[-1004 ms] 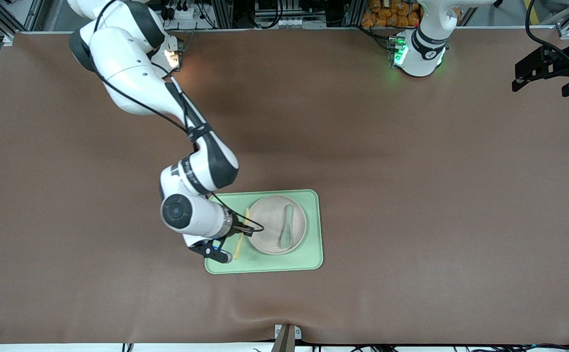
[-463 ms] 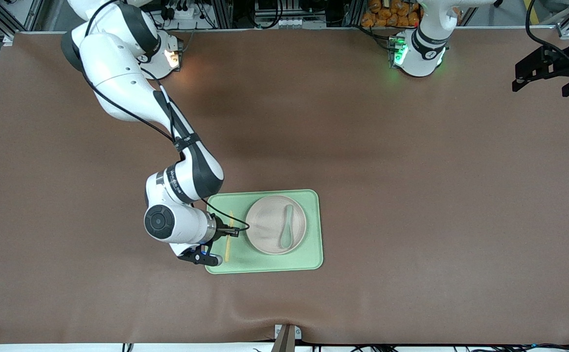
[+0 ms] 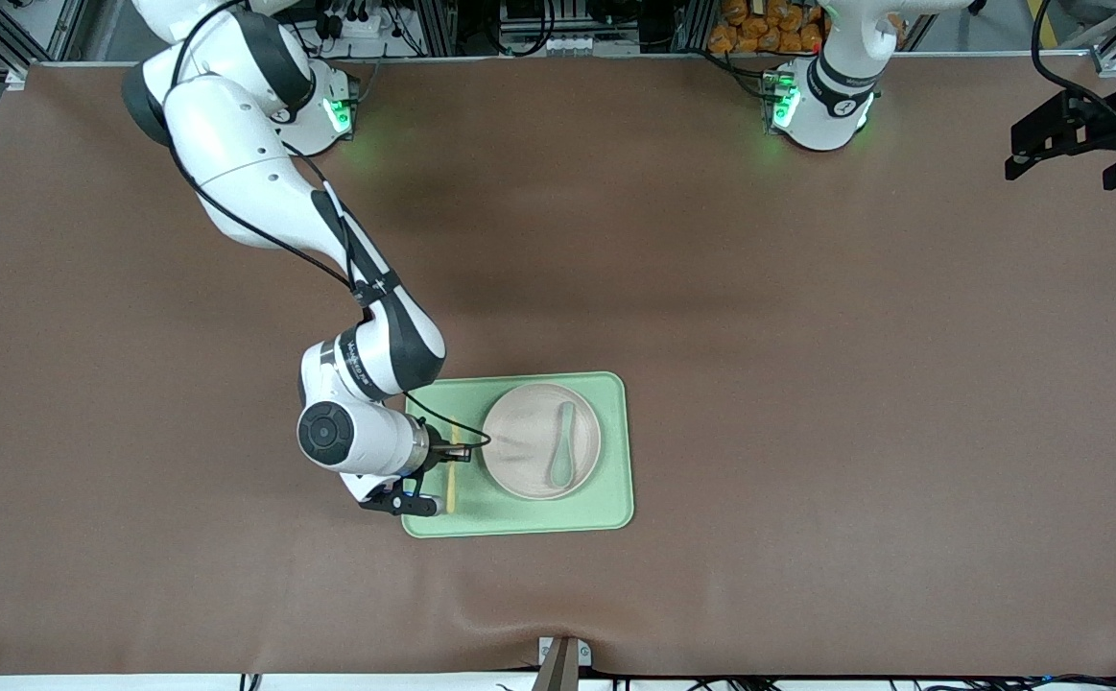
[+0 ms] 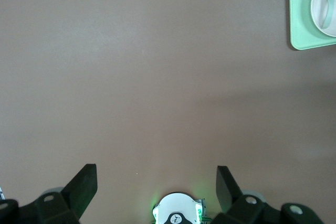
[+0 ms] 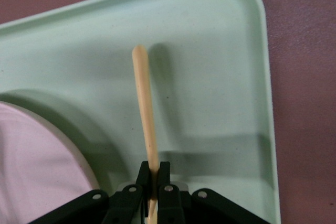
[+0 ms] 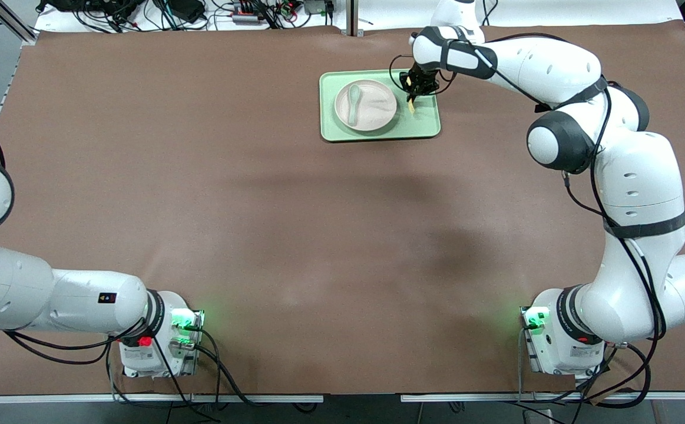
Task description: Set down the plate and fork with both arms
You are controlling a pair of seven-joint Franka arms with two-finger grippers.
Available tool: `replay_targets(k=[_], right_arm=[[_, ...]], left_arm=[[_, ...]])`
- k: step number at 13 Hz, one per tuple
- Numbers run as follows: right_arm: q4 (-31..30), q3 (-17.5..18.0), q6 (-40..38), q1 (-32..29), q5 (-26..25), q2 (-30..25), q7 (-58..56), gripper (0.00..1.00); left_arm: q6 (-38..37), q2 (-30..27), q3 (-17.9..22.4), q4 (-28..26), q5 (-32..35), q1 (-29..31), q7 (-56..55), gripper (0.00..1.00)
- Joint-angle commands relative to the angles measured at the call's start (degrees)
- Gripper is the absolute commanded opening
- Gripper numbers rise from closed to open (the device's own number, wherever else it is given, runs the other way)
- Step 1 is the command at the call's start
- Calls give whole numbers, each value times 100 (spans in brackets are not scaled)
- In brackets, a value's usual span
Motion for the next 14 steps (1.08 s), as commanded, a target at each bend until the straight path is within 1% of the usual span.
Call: replay_targets(k=[1,2,3,5,7,8,9,11,13,14], right_arm=[[-123,91,14,-192,98,-107,-104,53],[-114,100,5,-228,106,-124,-113,88],[-105,92,5,-219,89,-133,-148,100],[-62,100,-13,-202,54,-177,-113,100],[-61,65,-231,-228,10,-404,-104,100],[-44,-13,-311,-254,10,-414,-139,100],[-18,-75,-433,-350,10,-562,-148,100],[43,-84,-1072,-491,-147,-879,-113,100],[420,-32,-1863,-859,-166,-1169,-69,100],[579,73,-2163,-1070,-175,-1292,-69,100]], left_arm=[[-14,-71,-21,-39,36,51,35,100],[-14,-71,-12,-39,36,51,35,100],[-14,-71,-12,-39,36,51,35,100],[-14,-71,-3,-39,36,51,35,100],[-14,-71,-3,-39,36,51,35,100],[-14,-71,-3,-39,36,51,35,100],[-6,-71,-3,-30,36,51,35,100],[3,-71,-3,-30,44,51,35,100],[3,-71,-3,-30,36,51,35,100],[3,-71,-3,-30,44,51,35,100]])
